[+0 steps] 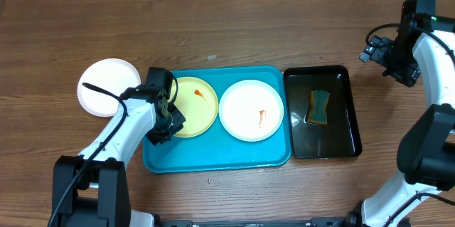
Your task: Clean dirty plates on tray and stack at the side
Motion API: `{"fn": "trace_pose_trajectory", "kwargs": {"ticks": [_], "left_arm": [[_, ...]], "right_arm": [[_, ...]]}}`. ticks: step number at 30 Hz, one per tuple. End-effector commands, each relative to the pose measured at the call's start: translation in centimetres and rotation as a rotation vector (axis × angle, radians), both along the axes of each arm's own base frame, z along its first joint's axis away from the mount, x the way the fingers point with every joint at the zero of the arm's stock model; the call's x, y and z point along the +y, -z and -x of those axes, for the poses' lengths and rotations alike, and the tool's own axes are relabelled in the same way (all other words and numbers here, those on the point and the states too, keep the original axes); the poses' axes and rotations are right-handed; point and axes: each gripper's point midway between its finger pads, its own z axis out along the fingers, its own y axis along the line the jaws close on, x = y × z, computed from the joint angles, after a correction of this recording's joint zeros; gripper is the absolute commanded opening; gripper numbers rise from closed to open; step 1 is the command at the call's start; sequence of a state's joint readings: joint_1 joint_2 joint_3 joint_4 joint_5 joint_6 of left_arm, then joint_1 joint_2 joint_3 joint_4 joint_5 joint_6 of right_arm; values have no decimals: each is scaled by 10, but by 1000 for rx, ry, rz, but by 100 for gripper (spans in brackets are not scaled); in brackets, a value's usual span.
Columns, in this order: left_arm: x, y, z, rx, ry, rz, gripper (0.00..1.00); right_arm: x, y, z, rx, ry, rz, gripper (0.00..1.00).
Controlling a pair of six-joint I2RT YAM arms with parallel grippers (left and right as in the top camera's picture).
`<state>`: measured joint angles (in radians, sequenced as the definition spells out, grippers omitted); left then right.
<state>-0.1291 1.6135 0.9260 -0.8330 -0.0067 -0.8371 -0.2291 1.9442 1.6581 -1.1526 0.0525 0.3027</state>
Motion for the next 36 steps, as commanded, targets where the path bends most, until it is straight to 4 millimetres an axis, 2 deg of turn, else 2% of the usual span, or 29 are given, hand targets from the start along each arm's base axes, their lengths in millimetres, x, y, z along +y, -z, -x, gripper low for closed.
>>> {"fn": "trace_pose_trajectory", "kwargs": {"ticks": [1,11,22,26,31,36], "left_arm": [[10,6,8,29,1,-46,28],[17,7,5,11,-3,-90,19],[20,8,-2,-17,-4,-108,17],[20,11,-1,-7,-3,-109,12],[18,18,2,23,-1,-97,13],[25,17,-2,7,12,-129,12]], "right_arm": [[-3,-6,-4,-21,10,10,100],[-3,-6,-4,-21,10,10,100],[-3,-6,-4,-21,10,10,100],[-3,-6,-4,-21,10,10,100],[-3,-6,-4,-21,10,10,100],[-3,-6,-4,-21,10,10,100]]}}
